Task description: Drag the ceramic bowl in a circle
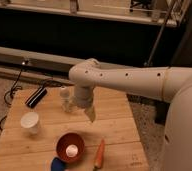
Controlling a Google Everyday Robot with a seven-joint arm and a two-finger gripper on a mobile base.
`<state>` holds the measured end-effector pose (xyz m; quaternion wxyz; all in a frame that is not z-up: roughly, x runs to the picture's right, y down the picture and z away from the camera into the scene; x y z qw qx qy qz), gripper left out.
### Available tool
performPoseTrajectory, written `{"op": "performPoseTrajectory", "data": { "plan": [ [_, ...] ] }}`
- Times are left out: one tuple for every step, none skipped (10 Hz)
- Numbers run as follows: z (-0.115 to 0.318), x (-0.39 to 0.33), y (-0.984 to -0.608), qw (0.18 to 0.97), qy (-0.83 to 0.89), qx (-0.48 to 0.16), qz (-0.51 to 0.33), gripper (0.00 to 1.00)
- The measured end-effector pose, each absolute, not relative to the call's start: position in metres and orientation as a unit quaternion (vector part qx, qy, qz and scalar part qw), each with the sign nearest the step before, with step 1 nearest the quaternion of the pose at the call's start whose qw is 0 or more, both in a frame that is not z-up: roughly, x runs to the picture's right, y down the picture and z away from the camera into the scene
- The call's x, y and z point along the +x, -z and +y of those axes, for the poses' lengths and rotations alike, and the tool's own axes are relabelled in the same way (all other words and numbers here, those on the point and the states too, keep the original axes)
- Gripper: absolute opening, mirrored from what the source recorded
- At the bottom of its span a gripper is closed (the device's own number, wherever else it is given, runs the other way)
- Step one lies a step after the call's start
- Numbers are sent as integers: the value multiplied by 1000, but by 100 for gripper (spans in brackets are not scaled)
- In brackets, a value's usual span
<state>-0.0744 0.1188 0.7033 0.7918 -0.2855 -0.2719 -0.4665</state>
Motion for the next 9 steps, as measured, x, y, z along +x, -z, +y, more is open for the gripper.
{"op": "performPoseTrajectory", "data": {
  "plan": [
    [119,-74,-703,792,467,-286,-272,80],
    [119,-74,-703,792,467,-285,-272,80],
    [119,-74,-703,792,466,-286,-272,80],
    [119,-74,-703,792,466,-286,-272,80],
    [119,-74,-703,792,466,-285,-272,80],
    [119,-74,-703,792,467,-286,-271,80],
    [120,-74,-704,791,469,-283,-270,80],
    [124,-75,-704,788,481,-275,-268,80],
    [136,-76,-703,781,502,-258,-268,80]
  ]
}}
